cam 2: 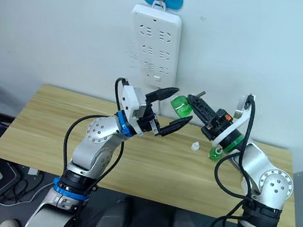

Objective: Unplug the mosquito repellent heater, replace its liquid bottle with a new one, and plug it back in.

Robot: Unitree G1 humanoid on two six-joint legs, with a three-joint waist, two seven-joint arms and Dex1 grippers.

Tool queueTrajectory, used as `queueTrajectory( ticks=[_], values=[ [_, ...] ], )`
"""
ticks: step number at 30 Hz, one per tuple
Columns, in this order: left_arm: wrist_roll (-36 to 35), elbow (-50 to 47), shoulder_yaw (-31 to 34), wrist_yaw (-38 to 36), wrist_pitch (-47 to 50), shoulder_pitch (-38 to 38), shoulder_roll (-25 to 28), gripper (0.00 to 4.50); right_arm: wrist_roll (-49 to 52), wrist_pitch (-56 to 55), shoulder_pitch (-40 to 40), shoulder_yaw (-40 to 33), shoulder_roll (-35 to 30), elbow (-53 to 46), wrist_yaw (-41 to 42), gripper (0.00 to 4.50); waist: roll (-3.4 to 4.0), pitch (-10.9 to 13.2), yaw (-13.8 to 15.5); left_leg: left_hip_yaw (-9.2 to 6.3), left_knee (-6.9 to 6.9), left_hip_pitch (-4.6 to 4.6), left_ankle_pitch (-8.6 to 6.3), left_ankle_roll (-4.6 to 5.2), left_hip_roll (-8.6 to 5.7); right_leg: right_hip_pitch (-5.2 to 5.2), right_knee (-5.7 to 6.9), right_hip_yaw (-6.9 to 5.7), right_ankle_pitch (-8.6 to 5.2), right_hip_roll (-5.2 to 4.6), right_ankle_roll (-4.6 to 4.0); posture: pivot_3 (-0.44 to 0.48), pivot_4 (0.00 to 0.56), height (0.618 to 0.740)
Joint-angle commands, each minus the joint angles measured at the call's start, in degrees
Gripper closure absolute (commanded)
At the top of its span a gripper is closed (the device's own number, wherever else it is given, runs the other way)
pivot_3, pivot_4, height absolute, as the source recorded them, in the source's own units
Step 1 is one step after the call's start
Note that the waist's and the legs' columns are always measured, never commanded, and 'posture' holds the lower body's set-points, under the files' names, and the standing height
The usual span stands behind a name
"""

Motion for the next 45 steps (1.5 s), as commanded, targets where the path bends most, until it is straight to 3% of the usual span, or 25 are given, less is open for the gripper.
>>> queueTrajectory(
  ticks=[1,4,9,10,20,25,28,30,35,39,42,45],
  values=[
    [0.35,-0.29,-0.56,0.67,-1.90,-0.21,-0.63,0.00,3.10,-1.83,0.25,0.77,-1.36,-1.61,-0.23,3.67,0.00,-0.01,0.00,0.00,0.00,0.00,0.00,0.00,0.00,0.00,0.00,0.00,0.00,0.00,0.00,-0.026,0.251,0.740],
    [0.63,0.45,-0.56,1.28,-2.57,-0.32,-0.94,0.57,4.25,-2.98,0.30,1.65,-2.07,-1.70,-0.58,3.67,0.01,-0.07,-0.01,0.00,0.00,0.00,0.00,0.00,0.00,0.00,0.00,-0.01,0.00,0.00,0.00,-0.028,0.251,0.740],
    [0.83,0.76,-0.75,1.94,-3.25,-0.60,-1.86,2.12,5.61,-4.57,0.37,2.90,-3.03,-2.13,-1.31,3.67,-0.02,-0.11,0.02,0.00,0.00,-0.01,0.00,0.00,0.00,0.00,-0.02,-0.01,0.00,0.00,0.00,-0.031,0.251,0.740],
    [0.85,0.71,-0.83,2.00,-3.37,-0.57,-1.99,2.26,5.79,-4.84,0.43,3.16,-3.25,-2.24,-1.37,3.67,-0.01,-0.14,0.02,0.00,0.00,-0.01,0.00,0.00,0.00,0.00,-0.01,-0.01,0.00,0.00,0.00,-0.031,0.251,0.740],
    [0.74,0.55,-1.12,2.34,-3.22,-0.97,-1.81,2.26,5.46,-6.48,0.98,5.53,-5.46,-2.38,-1.26,3.67,0.00,-0.23,0.00,-0.01,0.00,-0.01,0.01,0.01,0.00,0.00,0.00,-0.01,0.00,0.01,0.00,-0.028,0.253,0.740],
    [-0.83,-0.32,-1.02,1.89,-0.97,-0.87,-1.62,2.26,4.50,-5.82,1.23,6.39,-7.88,-2.33,0.11,1.93,0.00,-0.24,0.01,-0.01,0.00,-0.01,0.01,0.01,0.00,0.00,-0.01,-0.01,0.00,0.01,0.00,-0.028,0.253,0.740],
    [-3.12,-1.26,-0.59,1.31,2.95,-1.68,-1.28,2.26,3.85,-1.91,3.00,6.17,-14.18,-3.09,3.40,0.86,-0.01,-0.25,0.06,-0.01,0.00,-0.01,0.01,0.01,0.00,0.00,-0.01,-0.01,0.00,0.01,0.00,-0.049,0.266,0.740],
    [-8.87,-3.19,1.01,1.40,11.20,-2.41,-0.92,2.26,1.69,2.74,4.84,4.96,-22.70,-3.11,8.93,0.12,0.00,-0.25,0.54,-0.02,0.00,-0.03,0.00,0.01,-0.02,0.00,-0.02,-0.01,0.00,0.00,0.01,-0.055,0.270,0.740],
    [-29.97,-6.02,7.55,0.36,37.22,-2.94,3.10,2.26,-12.24,7.28,6.70,4.95,-41.78,0.17,24.87,0.05,-0.02,-0.26,0.14,-0.05,0.13,-0.05,0.00,0.02,-0.02,0.03,-0.03,-0.02,-0.01,0.00,0.04,-0.084,0.287,0.740],
    [-47.01,-2.34,12.36,-4.98,57.45,-3.11,10.36,2.26,-35.00,-0.68,8.81,15.16,-54.77,4.50,40.83,0.05,-0.01,-0.26,-1.08,-0.07,0.29,0.00,-0.01,0.03,0.05,0.04,0.00,-0.02,-0.16,0.08,0.29,-0.101,0.295,0.740],
    [-52.53,1.23,14.05,-6.07,65.35,-4.21,12.82,2.26,-49.38,-7.88,8.62,22.56,-57.75,9.59,47.30,0.05,-0.01,-0.26,-1.43,-0.06,0.43,0.02,-0.02,0.04,0.10,0.06,0.00,-0.01,-0.17,0.13,0.31,-0.102,0.298,0.740],
    [-56.51,4.01,15.42,-6.00,70.83,-5.14,13.38,2.26,-56.78,-9.87,6.83,26.05,-56.91,13.20,50.67,0.05,-0.01,-0.25,-1.62,0.02,0.55,-0.01,-0.02,0.04,0.07,0.07,-0.01,0.11,-0.16,0.11,0.35,-0.102,0.305,0.740]
  ],
)
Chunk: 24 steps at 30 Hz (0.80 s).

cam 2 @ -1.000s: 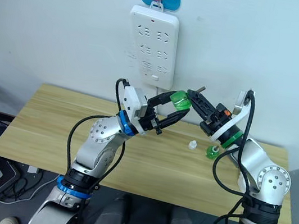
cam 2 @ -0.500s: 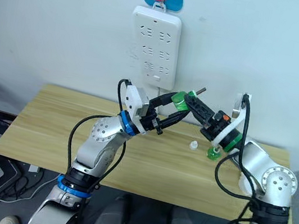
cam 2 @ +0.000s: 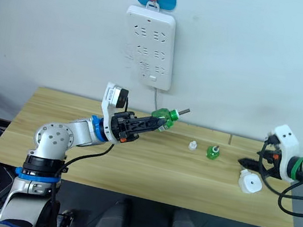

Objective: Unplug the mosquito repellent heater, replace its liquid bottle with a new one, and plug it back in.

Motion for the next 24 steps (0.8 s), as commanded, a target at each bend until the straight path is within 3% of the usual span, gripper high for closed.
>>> queueTrajectory(
  ticks=[1,9,24],
  values=[
    [-6.34,2.04,2.37,-0.54,6.35,-1.56,0.28,2.26,-8.81,-2.78,-2.72,2.62,0.42,2.70,4.43,0.05,-0.01,0.01,-0.13,0.03,0.03,0.00,0.00,0.00,0.00,0.01,0.00,0.03,0.03,0.00,0.05,-0.102,0.308,0.740],
    [-6.08,-1.72,0.69,-1.89,9.65,2.05,1.10,2.26,-18.27,2.14,-6.65,4.59,5.35,8.63,5.86,0.05,-0.01,0.02,-0.61,0.03,0.05,0.02,0.00,0.00,0.00,0.05,0.00,0.08,0.06,-0.01,0.10,-0.085,0.324,0.740],
    [-5.40,-5.61,0.43,-1.59,9.13,4.89,1.79,2.26,-21.44,11.35,-5.97,2.92,9.09,7.99,8.27,0.05,-0.01,0.07,-0.45,0.09,0.03,0.03,-0.01,0.00,-0.02,0.06,-0.04,0.16,0.06,-0.03,0.11,-0.060,0.340,0.740]
  ],
)
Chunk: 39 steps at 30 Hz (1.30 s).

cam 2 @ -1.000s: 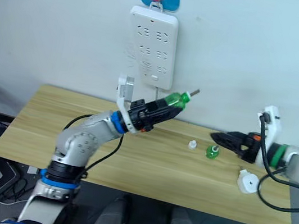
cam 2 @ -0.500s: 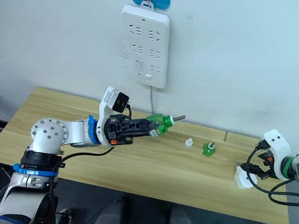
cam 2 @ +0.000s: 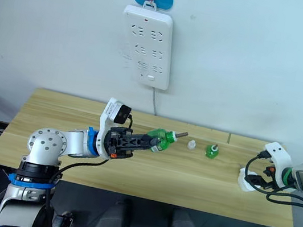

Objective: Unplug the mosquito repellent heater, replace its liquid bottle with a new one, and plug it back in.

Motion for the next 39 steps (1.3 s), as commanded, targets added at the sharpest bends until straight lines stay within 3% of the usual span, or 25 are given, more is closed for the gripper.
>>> queueTrajectory(
  ticks=[1,13,28,31,34,39],
  values=[
    [-0.70,-2.19,0.20,-0.87,-0.24,0.41,0.56,2.26,-0.52,1.32,0.73,-2.10,0.49,-2.19,0.46,0.05,0.00,0.00,0.00,0.00,0.00,0.00,0.00,0.00,0.00,0.00,0.00,0.00,0.00,0.00,0.00,-0.058,0.341,0.740],
    [0.07,-3.10,-0.44,-1.25,-0.56,0.50,1.19,2.26,-5.87,-0.63,1.43,-1.84,5.71,0.85,-2.36,0.05,-0.02,0.07,0.22,0.01,-0.04,0.00,-0.01,0.00,0.00,0.00,-0.06,0.01,0.00,0.00,0.00,-0.047,0.345,0.740],
    [-0.27,-4.81,-0.41,-1.08,-0.36,1.60,2.01,2.26,-10.52,-5.34,1.85,-1.09,8.02,5.42,0.74,0.05,-0.02,0.19,1.12,0.05,-0.09,0.00,-0.02,0.00,0.00,-0.01,-0.14,0.04,0.00,0.00,0.00,-0.028,0.347,0.740],
    [-0.24,-5.10,-0.60,-1.14,-0.37,1.85,2.06,2.26,-11.07,-6.32,2.10,-0.98,7.56,5.65,1.73,0.61,-0.02,0.21,1.13,0.05,-0.11,-0.01,-0.02,0.00,0.00,-0.01,-0.16,0.05,0.00,0.00,0.00,-0.029,0.346,0.740],
    [-0.19,-5.27,-0.75,-1.25,-0.38,2.00,2.10,2.26,-11.56,-6.71,2.49,-1.30,7.22,5.75,2.80,1.55,-0.08,0.24,1.15,0.04,-0.12,0.01,-0.03,0.00,0.01,0.00,-0.19,0.04,-0.01,0.00,0.01,-0.030,0.343,0.740],
    [-0.07,-5.22,-1.04,-1.42,-0.65,1.97,2.21,2.26,-11.62,-7.01,3.03,-2.14,6.33,5.34,5.07,1.56,-0.06,0.25,1.17,0.05,-0.11,0.00,-0.03,0.00,0.00,0.00,-0.20,0.05,0.00,0.00,0.00,-0.032,0.341,0.740]
  ],
)
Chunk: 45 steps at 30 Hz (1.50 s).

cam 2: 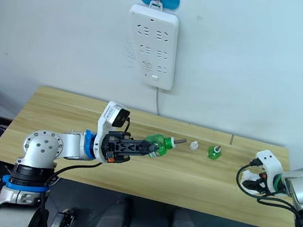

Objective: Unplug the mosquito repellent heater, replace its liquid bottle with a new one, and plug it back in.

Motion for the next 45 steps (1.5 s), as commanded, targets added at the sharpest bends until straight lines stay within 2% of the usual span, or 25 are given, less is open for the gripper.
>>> queueTrajectory(
  ticks=[1,4,9,12,14,17,22,29,36,45],
  values=[
    [-0.60,-2.03,-0.09,-1.39,-0.67,0.21,0.35,2.26,0.44,0.34,0.18,-1.75,-1.63,-0.24,2.45,1.56,0.00,0.00,0.00,0.00,0.00,0.00,0.00,0.00,0.00,0.00,0.00,0.00,0.00,0.00,0.00,-0.032,0.341,0.740],
    [-0.70,-1.87,-0.06,-1.88,-0.64,0.12,0.72,2.26,3.62,3.30,-1.85,-4.01,-3.82,-0.83,7.10,1.56,0.09,0.07,0.00,0.02,-0.01,0.00,0.00,0.00,0.00,-0.01,-0.01,0.01,0.00,0.00,0.00,-0.032,0.341,0.740],
    [-0.34,-2.41,-1.58,-5.14,-0.66,0.66,1.65,2.26,22.13,21.80,-5.71,-10.99,-12.11,-4.96,24.99,1.56,0.48,0.41,-0.06,0.10,-0.04,0.00,0.00,0.01,-0.02,-0.03,-0.03,0.07,0.00,-0.01,0.00,-0.057,0.338,0.740],
    [0.41,-2.35,-2.94,-7.44,-1.67,0.51,1.36,2.26,31.19,36.32,-11.09,-14.41,-14.26,-3.78,28.05,1.56,0.47,0.42,-0.20,0.09,-0.09,0.01,-0.01,0.01,0.00,-0.03,-0.07,0.06,0.00,0.00,0.00,-0.084,0.330,0.740],
    [1.07,-1.98,-3.87,-8.96,-2.43,0.01,1.32,2.26,38.50,39.66,-14.57,-12.73,-16.50,-2.87,28.63,1.56,0.47,0.42,-0.17,0.07,-0.12,0.00,-0.01,0.02,0.00,-0.04,-0.12,0.03,0.00,0.00,0.00,-0.090,0.328,0.740],
    [2.49,-1.12,-5.07,-11.12,-3.70,-1.01,1.01,2.26,51.97,39.92,-19.76,-8.48,-18.87,-1.47,24.98,1.56,0.47,0.42,-0.21,0.13,-0.20,-0.05,-0.03,0.03,-0.01,-0.08,-0.29,0.07,0.00,-0.02,0.00,-0.096,0.327,0.740],
    [4.63,0.43,-6.84,-12.87,-5.61,-3.20,-0.92,2.26,75.56,39.92,-25.92,-3.62,-17.59,2.17,8.34,1.56,0.45,0.43,-0.25,0.20,-0.39,-0.16,-0.07,0.10,-0.01,-0.06,-0.77,0.12,0.05,-0.03,0.06,-0.097,0.330,0.740],
    [6.51,1.74,-7.76,-12.86,-6.92,-5.04,-3.23,2.26,98.94,36.22,-22.59,-2.20,-17.85,0.04,-12.09,1.56,0.45,0.43,0.07,0.11,-0.53,-0.62,-0.16,0.25,-0.03,-0.34,-0.90,-0.06,0.22,-0.09,-0.18,-0.093,0.334,0.740],
    [8.80,3.95,-8.54,-12.80,-8.38,-7.22,-6.65,2.26,100.81,34.89,-22.04,-3.37,-15.97,-1.51,-15.63,1.56,0.45,0.43,0.04,0.10,-0.46,-0.74,-0.16,0.26,-0.04,-0.42,-0.87,-0.16,0.23,-0.13,-0.17,-0.097,0.334,0.740],
    [10.09,4.49,-9.21,-13.90,-8.59,-7.94,-7.82,2.26,100.81,34.86,-22.73,-3.70,-14.85,-1.31,-16.38,1.56,0.46,0.43,0.02,0.09,-0.44,-0.75,-0.16,0.26,-0.03,-0.44,-0.85,-0.18,0.23,-0.13,-0.17,-0.105,0.337,0.740]
  ],
)
